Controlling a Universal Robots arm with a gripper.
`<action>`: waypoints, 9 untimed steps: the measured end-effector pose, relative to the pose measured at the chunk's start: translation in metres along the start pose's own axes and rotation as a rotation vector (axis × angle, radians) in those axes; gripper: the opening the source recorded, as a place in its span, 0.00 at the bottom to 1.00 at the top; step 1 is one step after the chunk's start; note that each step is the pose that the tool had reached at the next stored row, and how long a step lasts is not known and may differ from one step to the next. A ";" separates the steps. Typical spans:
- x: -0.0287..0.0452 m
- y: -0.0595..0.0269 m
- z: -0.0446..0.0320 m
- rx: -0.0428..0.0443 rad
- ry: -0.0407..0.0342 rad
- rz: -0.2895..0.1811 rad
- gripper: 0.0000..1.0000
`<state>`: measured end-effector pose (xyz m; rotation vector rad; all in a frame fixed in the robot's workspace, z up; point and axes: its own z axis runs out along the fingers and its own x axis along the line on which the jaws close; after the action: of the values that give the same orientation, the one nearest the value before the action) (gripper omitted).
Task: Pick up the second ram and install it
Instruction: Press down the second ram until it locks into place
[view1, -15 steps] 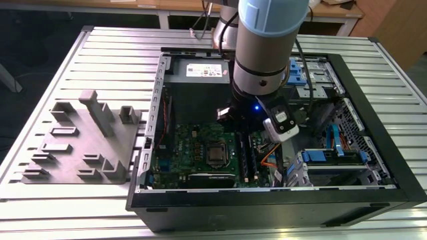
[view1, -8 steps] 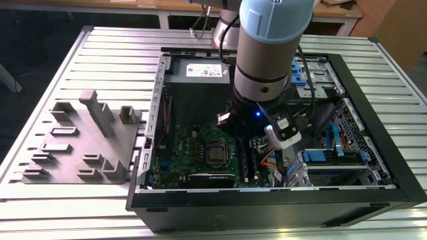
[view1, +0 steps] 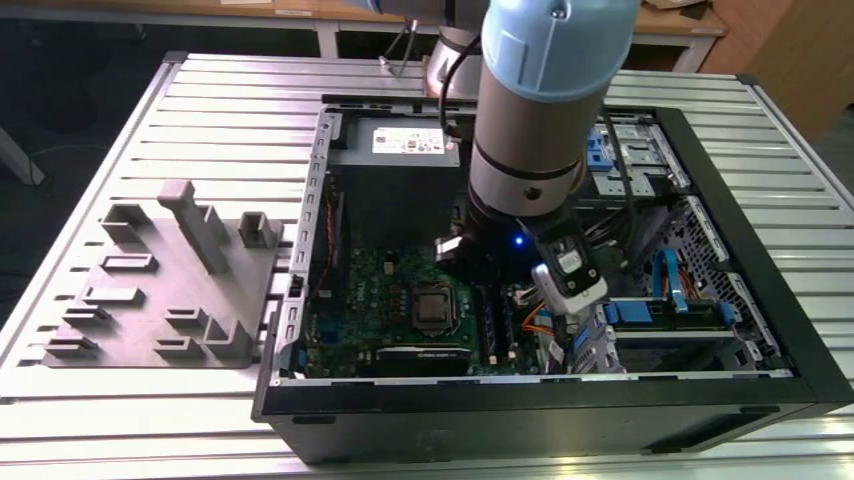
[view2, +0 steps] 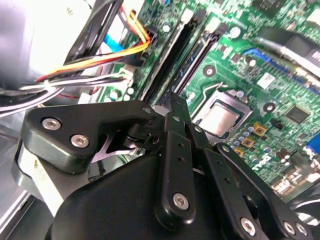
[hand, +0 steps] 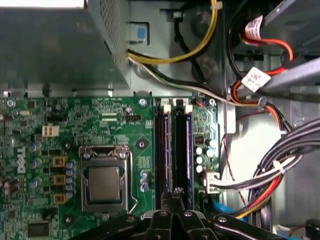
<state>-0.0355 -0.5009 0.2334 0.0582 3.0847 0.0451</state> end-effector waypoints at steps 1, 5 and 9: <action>-0.0001 -0.0019 -0.0001 0.0001 0.0000 0.000 0.07; -0.0003 -0.0089 -0.0003 0.0002 0.0000 0.000 0.07; -0.0006 -0.0154 -0.0004 0.0002 0.0000 0.000 0.07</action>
<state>-0.0355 -0.5164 0.2334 0.0581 3.0848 0.0448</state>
